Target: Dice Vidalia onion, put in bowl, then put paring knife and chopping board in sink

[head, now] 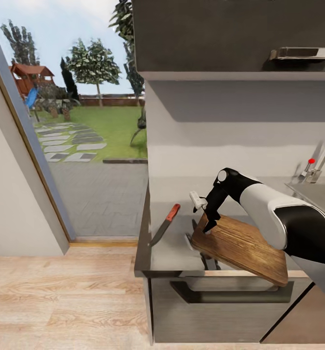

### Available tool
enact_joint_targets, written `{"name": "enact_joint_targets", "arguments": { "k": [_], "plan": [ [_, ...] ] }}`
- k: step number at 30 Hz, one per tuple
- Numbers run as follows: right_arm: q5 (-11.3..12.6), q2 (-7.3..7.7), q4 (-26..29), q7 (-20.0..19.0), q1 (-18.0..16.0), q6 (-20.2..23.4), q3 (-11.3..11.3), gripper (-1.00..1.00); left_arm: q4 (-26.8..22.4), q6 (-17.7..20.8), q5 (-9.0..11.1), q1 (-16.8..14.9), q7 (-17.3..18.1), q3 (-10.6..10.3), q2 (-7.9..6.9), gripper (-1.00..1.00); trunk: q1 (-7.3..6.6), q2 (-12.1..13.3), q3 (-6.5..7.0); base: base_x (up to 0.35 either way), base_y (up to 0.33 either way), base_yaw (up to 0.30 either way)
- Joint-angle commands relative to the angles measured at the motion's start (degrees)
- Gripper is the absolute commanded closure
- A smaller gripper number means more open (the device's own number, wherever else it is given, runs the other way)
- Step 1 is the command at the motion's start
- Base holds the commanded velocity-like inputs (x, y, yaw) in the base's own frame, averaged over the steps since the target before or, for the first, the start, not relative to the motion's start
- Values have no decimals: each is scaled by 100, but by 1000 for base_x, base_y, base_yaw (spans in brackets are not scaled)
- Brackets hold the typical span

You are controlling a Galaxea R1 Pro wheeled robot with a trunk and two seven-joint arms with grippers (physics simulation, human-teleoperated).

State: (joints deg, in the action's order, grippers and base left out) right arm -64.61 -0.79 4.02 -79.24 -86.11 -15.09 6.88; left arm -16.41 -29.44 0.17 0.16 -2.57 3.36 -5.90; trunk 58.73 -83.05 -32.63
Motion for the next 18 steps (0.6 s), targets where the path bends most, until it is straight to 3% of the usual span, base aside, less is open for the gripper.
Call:
{"name": "enact_joint_targets", "arguments": {
  "k": [1, 18],
  "plan": [
    [27, 0, 4, -6, -3, -29, 41, -100, -5, -9, 0, 2, -6, 6, 1, -100, 0, -3, -5, -5, -1, 0],
    [27, 0, 2, 5, 6, -30, 41, -100, -2, -2, 0, 1, -6, 6, 1, -100, 0, -3, -5, -1, 0, 0]
  ]
}}
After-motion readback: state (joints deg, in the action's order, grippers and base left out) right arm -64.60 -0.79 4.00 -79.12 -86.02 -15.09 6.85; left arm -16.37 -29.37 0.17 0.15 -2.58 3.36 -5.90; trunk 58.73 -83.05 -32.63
